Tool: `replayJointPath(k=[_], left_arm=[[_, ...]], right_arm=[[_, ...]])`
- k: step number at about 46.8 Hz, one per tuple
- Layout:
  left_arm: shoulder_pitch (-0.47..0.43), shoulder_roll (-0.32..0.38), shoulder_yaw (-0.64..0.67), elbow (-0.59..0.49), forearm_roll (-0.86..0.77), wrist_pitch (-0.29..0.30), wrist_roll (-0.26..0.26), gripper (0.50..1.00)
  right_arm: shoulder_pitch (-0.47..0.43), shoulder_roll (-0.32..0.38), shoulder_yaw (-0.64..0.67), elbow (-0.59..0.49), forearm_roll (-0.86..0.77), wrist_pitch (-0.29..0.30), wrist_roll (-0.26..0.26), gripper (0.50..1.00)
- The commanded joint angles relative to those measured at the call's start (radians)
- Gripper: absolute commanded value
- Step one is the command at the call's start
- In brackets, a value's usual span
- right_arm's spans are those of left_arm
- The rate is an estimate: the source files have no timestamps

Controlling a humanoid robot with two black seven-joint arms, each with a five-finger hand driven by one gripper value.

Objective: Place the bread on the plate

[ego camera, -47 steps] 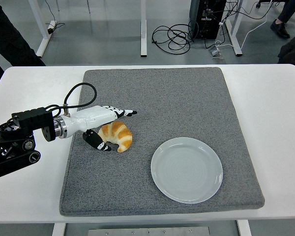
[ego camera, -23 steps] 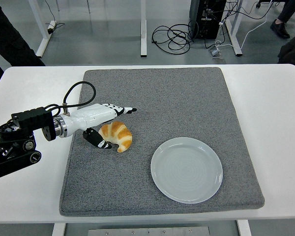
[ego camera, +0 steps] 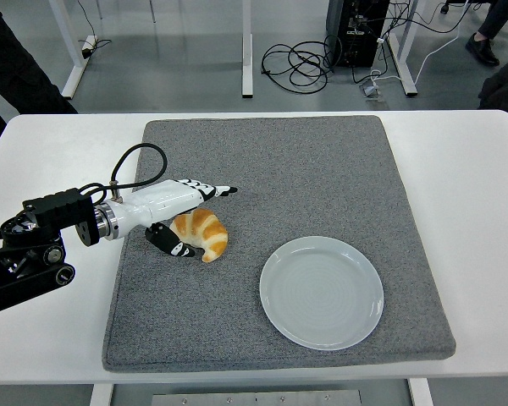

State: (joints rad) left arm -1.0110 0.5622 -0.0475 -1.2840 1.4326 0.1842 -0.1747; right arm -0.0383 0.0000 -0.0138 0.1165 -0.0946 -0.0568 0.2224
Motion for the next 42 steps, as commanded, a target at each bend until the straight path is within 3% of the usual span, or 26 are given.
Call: replayJointPath(k=[1, 23, 25, 30, 32, 34, 42], left_arm=[[0.000, -0.012, 0.000, 0.017, 0.000, 0.006, 0.000, 0.974], [0.011, -0.042, 0.001, 0.054, 0.000, 0.020, 0.000, 0.955], [0.011, -0.044, 0.001, 0.057, 0.000, 0.021, 0.000, 0.919], [0.019, -0.050, 0.001, 0.057, 0.002, 0.021, 0.000, 0.766], [0.019, -0.050, 0.001, 0.057, 0.000, 0.021, 0.000, 0.665], [0.020, -0.050, 0.001, 0.057, 0.000, 0.021, 0.000, 0.500], [0.028, -0.050, 0.000, 0.057, -0.008, 0.021, -0.009, 0.500]], right_arm=[[0.000, 0.000, 0.000, 0.000, -0.001, 0.000, 0.000, 1.000], [0.000, 0.000, 0.000, 0.000, -0.001, 0.000, 0.000, 1.000], [0.000, 0.000, 0.000, 0.000, -0.001, 0.000, 0.000, 1.000], [0.000, 0.000, 0.000, 0.000, -0.001, 0.000, 0.000, 1.000], [0.000, 0.000, 0.000, 0.000, -0.001, 0.000, 0.000, 1.000], [0.000, 0.000, 0.000, 0.000, -0.001, 0.000, 0.000, 1.000], [0.000, 0.000, 0.000, 0.000, -0.001, 0.000, 0.000, 1.000]])
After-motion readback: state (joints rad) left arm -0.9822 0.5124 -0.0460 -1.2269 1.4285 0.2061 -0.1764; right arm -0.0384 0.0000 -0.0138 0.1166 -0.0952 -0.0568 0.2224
